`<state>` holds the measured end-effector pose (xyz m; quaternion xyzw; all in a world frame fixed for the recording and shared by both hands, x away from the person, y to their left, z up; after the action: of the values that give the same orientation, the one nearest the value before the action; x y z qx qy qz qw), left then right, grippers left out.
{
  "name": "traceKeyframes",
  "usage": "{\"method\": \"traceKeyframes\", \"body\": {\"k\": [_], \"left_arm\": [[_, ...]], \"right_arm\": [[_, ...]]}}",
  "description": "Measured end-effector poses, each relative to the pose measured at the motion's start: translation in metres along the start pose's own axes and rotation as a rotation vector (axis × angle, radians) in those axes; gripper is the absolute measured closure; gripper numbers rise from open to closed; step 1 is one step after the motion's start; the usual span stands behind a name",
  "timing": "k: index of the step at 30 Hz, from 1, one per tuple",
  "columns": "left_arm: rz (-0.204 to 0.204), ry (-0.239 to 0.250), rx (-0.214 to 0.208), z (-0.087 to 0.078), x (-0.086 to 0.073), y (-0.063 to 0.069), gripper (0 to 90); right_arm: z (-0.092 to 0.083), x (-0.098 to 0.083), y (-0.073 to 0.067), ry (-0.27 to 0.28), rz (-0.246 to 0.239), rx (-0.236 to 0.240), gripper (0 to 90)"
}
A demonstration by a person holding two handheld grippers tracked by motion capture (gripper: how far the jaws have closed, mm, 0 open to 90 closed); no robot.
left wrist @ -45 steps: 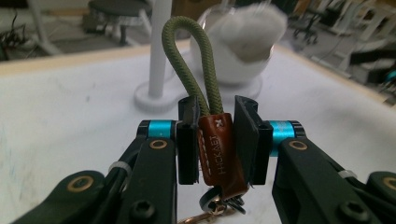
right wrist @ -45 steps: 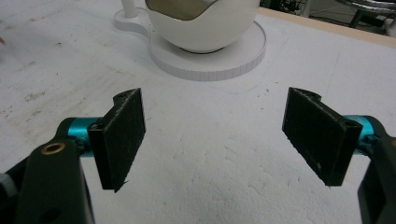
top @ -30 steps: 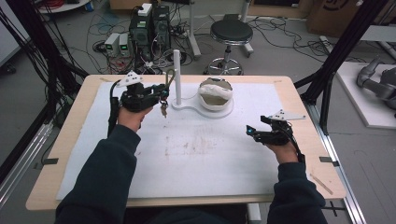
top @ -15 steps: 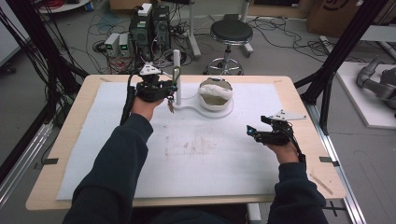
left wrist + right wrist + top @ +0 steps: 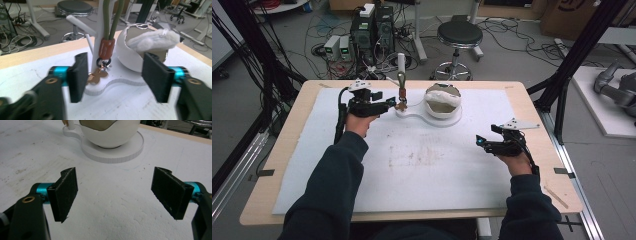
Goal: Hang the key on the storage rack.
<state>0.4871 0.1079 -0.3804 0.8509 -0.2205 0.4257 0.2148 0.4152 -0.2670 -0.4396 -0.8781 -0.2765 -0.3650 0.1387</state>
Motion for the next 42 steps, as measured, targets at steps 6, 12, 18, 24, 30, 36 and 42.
{"method": "traceKeyframes", "body": {"k": [6,12,18,24,30,36,42], "left_arm": [[0.019,0.054,-0.012,-0.023,-0.023,-0.009,18.6],[0.084,0.131,-0.012,-0.049,-0.044,-0.01,19.0],[0.12,0.118,-0.004,-0.061,-0.068,-0.007,19.0],[0.087,0.11,0.017,-0.065,-0.092,-0.009,18.7],[0.073,0.108,0.035,-0.067,-0.098,-0.016,18.7],[0.064,0.113,0.047,-0.07,-0.102,-0.022,18.7],[0.056,0.107,0.053,-0.071,-0.106,-0.024,18.9]], "right_arm": [[0.001,0.001,-0.002,0.002,-0.008,0.014,21.5],[0.004,0.002,-0.008,0.002,-0.037,0.032,21.4],[0.004,0.002,-0.005,0.008,-0.042,0.013,20.7],[0.002,0.0,-0.001,0.016,-0.029,0.011,20.8],[0.0,-0.002,-0.002,0.014,-0.04,0.0,20.7],[0.0,-0.003,-0.003,0.01,-0.043,-0.008,20.7],[-0.001,-0.003,-0.004,0.014,-0.047,-0.017,20.8]]}}
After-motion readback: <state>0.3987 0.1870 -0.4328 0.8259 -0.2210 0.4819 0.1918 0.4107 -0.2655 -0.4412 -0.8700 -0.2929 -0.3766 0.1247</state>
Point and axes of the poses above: each handheld gripper's, and its own axes: z roughly forward along the jaws, x roughly out of its top, y roughly to its right, the point moved 8 cm from there along z, roughly forward along the jaws, and after that the axes turned 13 degrees about -y, right-handed, at the moved point
